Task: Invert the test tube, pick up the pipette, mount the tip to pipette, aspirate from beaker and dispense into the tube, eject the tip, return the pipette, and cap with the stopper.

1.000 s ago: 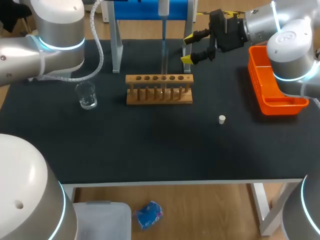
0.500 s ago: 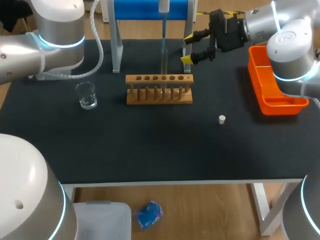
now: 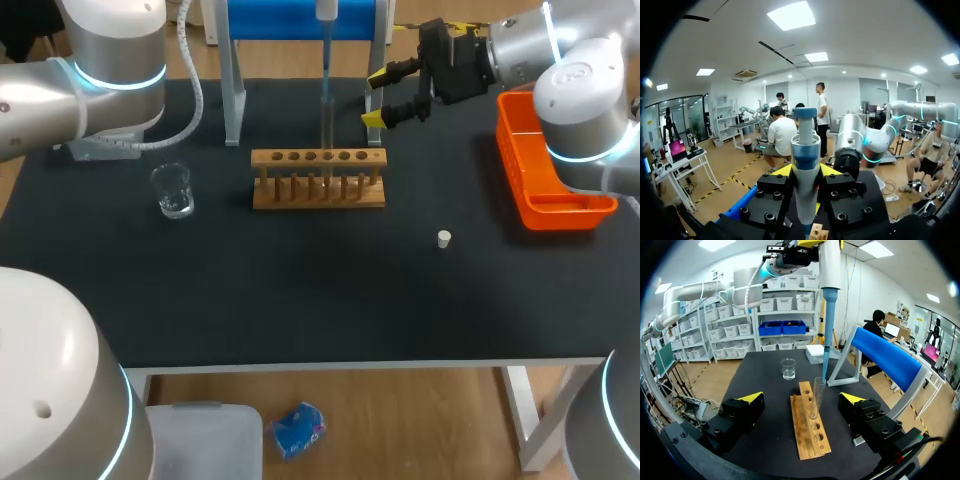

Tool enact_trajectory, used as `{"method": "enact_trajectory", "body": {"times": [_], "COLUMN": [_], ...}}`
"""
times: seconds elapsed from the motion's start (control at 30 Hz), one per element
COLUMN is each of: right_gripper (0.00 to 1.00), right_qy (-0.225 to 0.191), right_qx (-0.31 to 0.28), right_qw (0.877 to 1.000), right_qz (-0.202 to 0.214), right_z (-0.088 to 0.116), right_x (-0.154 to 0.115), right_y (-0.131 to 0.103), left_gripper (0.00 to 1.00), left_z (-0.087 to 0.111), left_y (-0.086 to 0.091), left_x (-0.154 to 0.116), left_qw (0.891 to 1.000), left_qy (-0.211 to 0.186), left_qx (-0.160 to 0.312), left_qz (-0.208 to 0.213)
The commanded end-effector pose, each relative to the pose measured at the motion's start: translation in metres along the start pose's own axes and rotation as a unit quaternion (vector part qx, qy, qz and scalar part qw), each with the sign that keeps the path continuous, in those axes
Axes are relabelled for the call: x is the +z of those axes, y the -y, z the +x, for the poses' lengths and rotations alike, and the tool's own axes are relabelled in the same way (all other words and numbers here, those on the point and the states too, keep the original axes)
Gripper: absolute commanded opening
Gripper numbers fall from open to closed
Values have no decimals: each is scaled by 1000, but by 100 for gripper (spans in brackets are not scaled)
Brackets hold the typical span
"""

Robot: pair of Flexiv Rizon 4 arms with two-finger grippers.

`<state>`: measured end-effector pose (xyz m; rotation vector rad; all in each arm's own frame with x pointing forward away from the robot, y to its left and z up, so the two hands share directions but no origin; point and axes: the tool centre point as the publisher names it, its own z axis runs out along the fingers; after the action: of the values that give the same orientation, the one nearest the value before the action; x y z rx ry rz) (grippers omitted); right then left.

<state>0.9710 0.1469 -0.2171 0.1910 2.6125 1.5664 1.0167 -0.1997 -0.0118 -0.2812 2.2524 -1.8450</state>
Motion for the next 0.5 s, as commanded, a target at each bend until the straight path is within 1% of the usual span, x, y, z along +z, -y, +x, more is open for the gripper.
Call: {"method": "enact_trajectory", "body": {"times": [0.03,0.3,0.5], "right_gripper": [100,100,100], "right_qy": [1,1,1], "right_qx": [0,0,0], "right_qw": [1000,1000,1000], "right_qz": [0,0,0], "right_z": [0,0,0], "right_x": [0,0,0], "right_y": [1,1,1], "left_gripper": [0,0,0], "left_z": [-1,1,1], "left_y": [6,13,22], "left_x": [-4,-7,-17], "left_qw": [1000,1000,1000], "left_qy": [-2,1,12], "left_qx": [1,8,17], "left_qz": [-3,-1,1]}}
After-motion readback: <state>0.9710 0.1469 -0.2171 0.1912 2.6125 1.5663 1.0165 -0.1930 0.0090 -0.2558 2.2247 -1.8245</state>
